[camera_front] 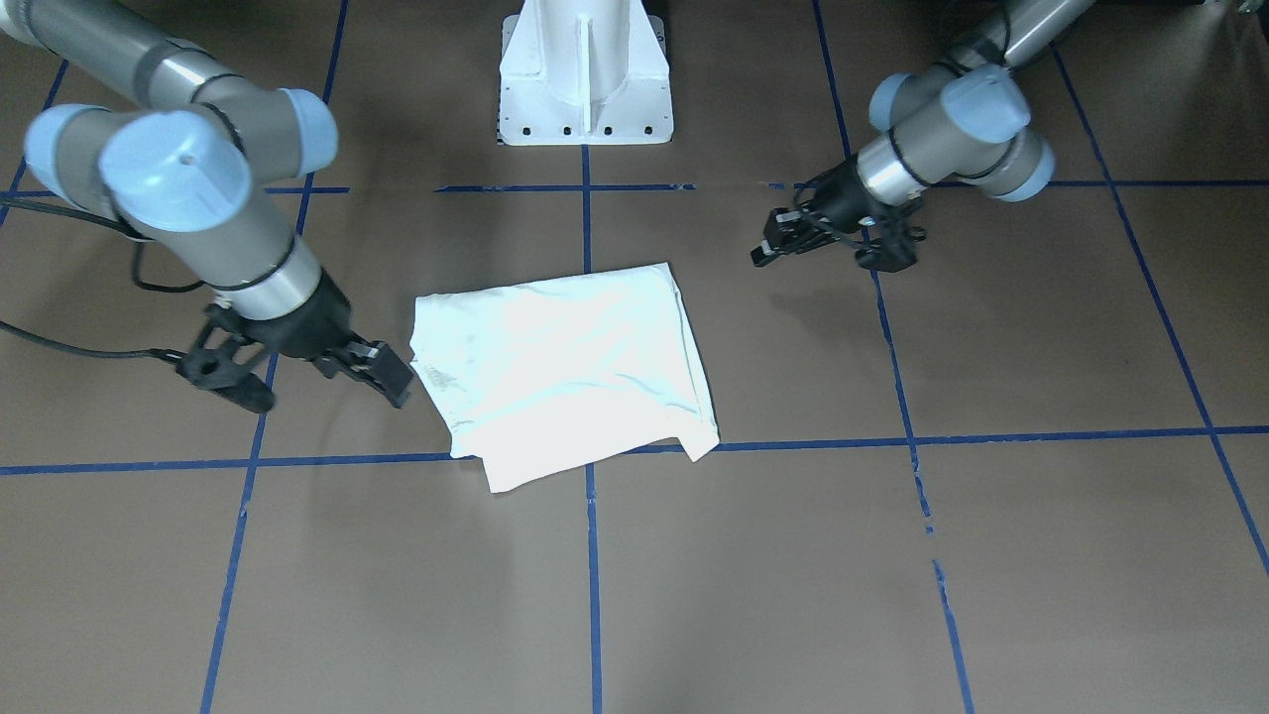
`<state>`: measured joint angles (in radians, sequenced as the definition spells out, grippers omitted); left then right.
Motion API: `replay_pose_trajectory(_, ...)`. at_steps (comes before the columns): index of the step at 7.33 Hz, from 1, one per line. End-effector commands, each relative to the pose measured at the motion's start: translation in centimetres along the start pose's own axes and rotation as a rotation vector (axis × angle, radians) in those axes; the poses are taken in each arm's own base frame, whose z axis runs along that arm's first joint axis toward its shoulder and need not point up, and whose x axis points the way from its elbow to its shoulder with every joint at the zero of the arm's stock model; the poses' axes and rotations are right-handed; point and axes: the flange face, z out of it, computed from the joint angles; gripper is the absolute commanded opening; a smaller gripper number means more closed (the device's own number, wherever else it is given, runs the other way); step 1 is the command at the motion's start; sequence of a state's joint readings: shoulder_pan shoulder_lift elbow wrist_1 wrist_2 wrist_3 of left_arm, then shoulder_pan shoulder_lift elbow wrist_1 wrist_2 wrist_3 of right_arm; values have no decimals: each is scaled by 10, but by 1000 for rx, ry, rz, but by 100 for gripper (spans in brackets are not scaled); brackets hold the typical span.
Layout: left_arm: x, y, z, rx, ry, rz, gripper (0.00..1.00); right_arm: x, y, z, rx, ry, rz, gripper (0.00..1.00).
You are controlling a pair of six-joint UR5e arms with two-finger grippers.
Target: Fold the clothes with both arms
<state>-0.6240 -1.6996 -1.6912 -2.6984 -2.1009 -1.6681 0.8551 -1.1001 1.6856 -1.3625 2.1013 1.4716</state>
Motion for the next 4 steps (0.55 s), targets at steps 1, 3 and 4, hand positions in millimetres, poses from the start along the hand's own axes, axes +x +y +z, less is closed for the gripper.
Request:
replay_pose_trajectory(1, -72, -18, -96, 112, -95, 151, 0, 89, -41, -24, 20, 39, -129, 100)
replay_pose_trajectory(3, -146, -50, -206, 201, -229, 362, 0, 214, -101, -67, 15, 79, -307, 100)
replay_pose_trajectory(4, -168, -72, -259, 249, -307, 429, 0, 277, -129, -95, 12, 86, -386, 100)
